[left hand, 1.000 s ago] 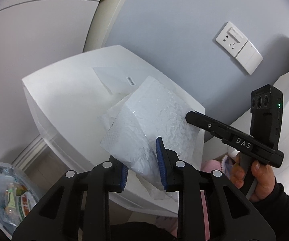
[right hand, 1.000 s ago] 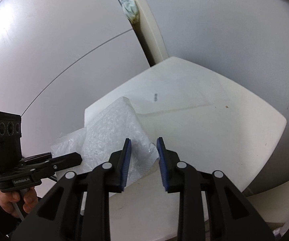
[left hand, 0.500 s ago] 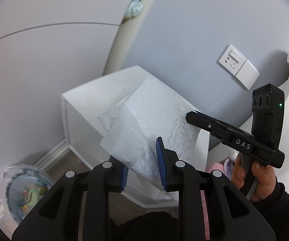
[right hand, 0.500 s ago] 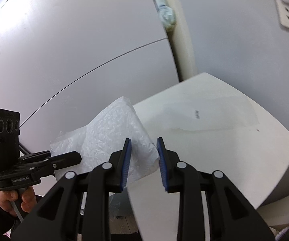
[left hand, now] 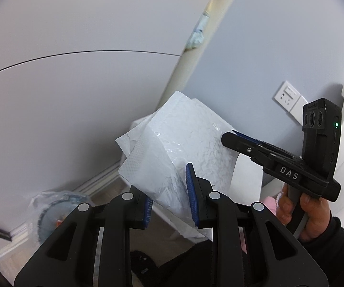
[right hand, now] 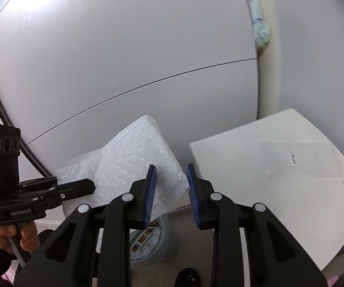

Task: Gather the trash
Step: 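Lift the bubble-wrap sheet off the cabinet with the left tool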

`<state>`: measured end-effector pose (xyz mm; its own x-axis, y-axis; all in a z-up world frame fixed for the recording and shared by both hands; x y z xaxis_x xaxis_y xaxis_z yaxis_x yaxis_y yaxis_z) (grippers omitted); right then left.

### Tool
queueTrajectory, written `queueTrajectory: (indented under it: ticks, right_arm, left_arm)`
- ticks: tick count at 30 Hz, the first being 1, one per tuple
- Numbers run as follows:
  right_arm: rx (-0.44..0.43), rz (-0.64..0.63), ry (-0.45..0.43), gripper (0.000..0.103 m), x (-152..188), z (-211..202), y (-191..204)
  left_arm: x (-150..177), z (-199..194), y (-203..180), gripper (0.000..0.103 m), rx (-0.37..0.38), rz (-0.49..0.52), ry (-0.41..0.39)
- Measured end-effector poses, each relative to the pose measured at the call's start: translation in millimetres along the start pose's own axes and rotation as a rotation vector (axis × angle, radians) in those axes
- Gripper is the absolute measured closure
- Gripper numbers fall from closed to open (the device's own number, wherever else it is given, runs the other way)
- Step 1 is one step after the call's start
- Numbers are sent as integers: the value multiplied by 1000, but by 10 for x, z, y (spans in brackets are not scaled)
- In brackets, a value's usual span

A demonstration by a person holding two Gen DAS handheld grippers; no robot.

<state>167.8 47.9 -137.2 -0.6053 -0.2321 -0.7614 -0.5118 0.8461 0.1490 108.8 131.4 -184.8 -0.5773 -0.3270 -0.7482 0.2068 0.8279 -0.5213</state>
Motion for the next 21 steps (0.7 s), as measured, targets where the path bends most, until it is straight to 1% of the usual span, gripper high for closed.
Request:
queueTrajectory:
  ticks: [10, 14, 21]
  right_arm:
    - [-70, -51, 2, 77, -114, 165, 667]
    - [-100, -79, 12, 77, -127, 264, 934]
    - [-139, -114, 35, 77, -114, 462, 1226]
  left_arm:
    - [-216, -835, 514, 80, -73, -20, -43]
    - [-187, -1022, 628, 80, -102, -42, -67]
    - [-58, -1260, 811, 80, -155, -85, -88]
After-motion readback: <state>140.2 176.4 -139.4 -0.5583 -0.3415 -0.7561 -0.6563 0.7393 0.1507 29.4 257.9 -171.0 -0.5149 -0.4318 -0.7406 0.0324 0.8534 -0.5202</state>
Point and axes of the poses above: each gripper's, at about its wrist camera, not at the fingertips, and z roughly the way its jaws point, y to its left, x to its underside, the point moved 6 cm from there along z, roughly the way its jaws point, and after that the axes turned 14 degrees about x, right-handed, at the moved point
